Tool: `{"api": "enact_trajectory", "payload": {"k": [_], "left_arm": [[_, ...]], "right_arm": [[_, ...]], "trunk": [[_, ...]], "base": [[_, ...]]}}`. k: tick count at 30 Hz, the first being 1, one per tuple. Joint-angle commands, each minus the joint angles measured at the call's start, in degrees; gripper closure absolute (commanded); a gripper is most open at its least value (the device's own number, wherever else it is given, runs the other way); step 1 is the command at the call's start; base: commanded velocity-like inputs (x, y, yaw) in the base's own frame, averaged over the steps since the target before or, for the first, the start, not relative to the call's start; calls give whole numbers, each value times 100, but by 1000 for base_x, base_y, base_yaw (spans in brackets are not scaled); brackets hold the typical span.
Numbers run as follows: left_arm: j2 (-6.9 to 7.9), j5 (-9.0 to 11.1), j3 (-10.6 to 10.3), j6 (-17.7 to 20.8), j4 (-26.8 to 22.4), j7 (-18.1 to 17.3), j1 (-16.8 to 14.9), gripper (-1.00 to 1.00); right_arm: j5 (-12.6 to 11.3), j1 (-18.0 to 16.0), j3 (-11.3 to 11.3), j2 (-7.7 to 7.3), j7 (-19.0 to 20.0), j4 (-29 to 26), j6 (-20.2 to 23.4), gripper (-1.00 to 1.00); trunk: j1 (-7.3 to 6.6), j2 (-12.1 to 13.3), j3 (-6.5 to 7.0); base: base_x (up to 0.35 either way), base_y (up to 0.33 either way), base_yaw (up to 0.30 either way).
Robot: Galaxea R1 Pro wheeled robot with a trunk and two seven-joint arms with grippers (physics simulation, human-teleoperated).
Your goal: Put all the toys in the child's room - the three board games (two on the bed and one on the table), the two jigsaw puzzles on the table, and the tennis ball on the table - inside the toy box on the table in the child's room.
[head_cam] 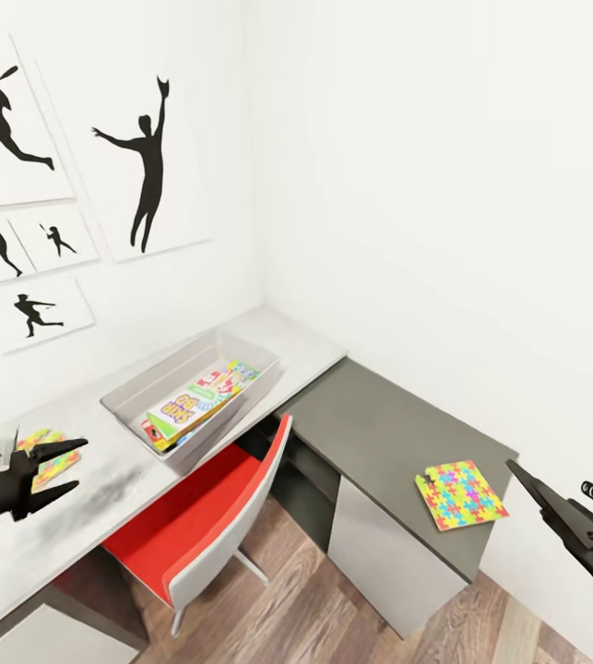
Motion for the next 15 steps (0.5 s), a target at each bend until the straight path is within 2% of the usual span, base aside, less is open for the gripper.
{"api": "enact_trajectory", "payload": {"k": [1, 2, 6, 7, 11, 12, 15], "left_arm": [[39, 69, 1, 18, -8, -83, 98, -100], [145, 75, -5, 18, -14, -380, 311, -100], [431, 71, -40, 18, -27, -1127, 807, -100], [565, 57, -107, 18, -29, -1585, 1060, -100], [748, -35, -299, 18, -33, -2538, 1453, -100], [800, -168, -367, 18, -30, -2972, 1570, -100], [849, -528, -426, 18, -29, -3527, 1672, -100]], "right_arm": [[-16, -5, -1, -1, 9, 0, 53, -100], [-16, -5, -2, -1, 9, 0, 53, -100], [-16, -5, -2, -1, 9, 0, 48, -100], [-16, -5, -1, -1, 9, 0, 47, -100], [-10, -5, 2, -1, 9, 0, 46, -100], [-9, -5, 3, 1, 9, 0, 42, -100], [-8, -5, 4, 8, 9, 0, 39, -100]], "trunk": [[4, -10, -3], [4, -10, 4], [4, -10, 19], [4, -10, 21], [4, -10, 25], [4, -10, 25], [4, -10, 26]], "base": [[0, 0, -118], [0, 0, -90], [0, 0, -53], [0, 0, -23], [0, 0, -14], [0, 0, -6], [0, 0, -4]]}}
